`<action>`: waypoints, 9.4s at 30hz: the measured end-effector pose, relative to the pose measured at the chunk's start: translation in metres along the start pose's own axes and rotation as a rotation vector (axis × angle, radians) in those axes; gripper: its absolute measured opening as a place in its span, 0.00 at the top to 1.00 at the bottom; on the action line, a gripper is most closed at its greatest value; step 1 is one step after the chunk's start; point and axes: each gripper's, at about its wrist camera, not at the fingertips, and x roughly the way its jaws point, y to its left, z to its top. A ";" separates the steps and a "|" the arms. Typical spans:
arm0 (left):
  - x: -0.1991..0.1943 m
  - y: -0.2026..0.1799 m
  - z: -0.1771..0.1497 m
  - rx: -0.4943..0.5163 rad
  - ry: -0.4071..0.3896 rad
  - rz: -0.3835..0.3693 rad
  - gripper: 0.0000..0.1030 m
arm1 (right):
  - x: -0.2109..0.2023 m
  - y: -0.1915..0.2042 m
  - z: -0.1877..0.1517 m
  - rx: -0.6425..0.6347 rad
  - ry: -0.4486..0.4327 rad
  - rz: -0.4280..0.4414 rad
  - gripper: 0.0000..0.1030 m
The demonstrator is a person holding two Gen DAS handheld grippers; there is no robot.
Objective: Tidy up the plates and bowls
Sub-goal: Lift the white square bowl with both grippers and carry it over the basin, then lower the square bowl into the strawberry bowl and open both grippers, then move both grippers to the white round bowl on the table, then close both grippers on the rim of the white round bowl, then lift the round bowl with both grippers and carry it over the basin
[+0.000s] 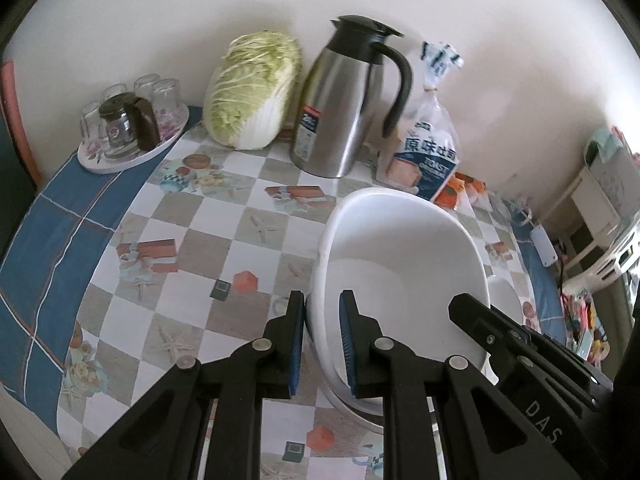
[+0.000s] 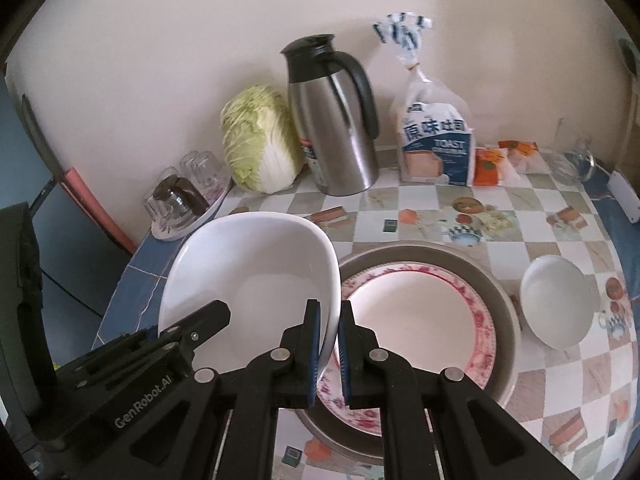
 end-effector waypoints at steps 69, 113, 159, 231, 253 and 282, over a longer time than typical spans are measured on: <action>0.056 -0.081 -0.012 0.117 0.124 0.051 0.82 | 0.006 -0.097 0.000 0.111 0.041 -0.031 0.90; 0.072 -0.081 -0.015 0.128 0.167 0.076 0.82 | 0.022 -0.103 -0.003 0.134 0.079 -0.031 0.90; 0.023 -0.052 0.011 0.017 0.026 0.171 0.18 | -0.006 -0.097 0.006 0.053 0.010 -0.128 0.40; 0.111 -0.277 -0.032 0.390 0.034 0.001 0.33 | -0.038 -0.346 -0.039 0.445 0.008 -0.321 0.00; 0.140 -0.253 -0.027 0.329 0.106 0.011 0.45 | 0.019 -0.296 -0.037 0.326 0.093 -0.271 0.32; 0.166 -0.255 -0.044 0.343 0.203 -0.027 0.84 | 0.016 -0.310 -0.038 0.391 0.055 -0.154 0.91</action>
